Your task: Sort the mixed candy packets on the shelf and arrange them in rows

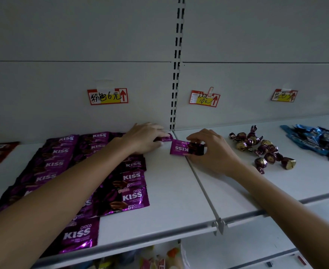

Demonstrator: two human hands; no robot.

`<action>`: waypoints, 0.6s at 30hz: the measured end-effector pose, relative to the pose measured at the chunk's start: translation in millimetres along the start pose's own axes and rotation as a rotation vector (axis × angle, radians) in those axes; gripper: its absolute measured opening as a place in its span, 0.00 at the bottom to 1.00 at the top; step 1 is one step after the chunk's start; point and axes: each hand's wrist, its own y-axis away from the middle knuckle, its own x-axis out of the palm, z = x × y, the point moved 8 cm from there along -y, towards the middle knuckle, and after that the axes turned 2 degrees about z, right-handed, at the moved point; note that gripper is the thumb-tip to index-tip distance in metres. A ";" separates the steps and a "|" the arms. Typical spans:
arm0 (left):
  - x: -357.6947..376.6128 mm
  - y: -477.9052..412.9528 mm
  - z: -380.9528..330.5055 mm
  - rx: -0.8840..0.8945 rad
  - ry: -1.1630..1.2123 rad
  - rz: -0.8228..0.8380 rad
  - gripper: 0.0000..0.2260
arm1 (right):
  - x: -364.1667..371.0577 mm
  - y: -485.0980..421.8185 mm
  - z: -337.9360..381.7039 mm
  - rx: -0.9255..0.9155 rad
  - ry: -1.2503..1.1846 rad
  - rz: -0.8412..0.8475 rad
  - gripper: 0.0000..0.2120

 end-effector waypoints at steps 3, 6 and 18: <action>-3.3 0.2 -1.6 0.012 0.038 -0.056 0.20 | -1.5 0.9 1.3 -0.006 0.002 -0.008 0.19; -10.7 2.5 -2.2 0.027 0.106 -0.139 0.20 | -1.4 1.3 3.5 -0.007 0.005 -0.002 0.17; -43.1 114.9 -14.4 0.066 0.454 -0.270 0.19 | 16.5 9.5 36.5 0.023 0.020 0.123 0.16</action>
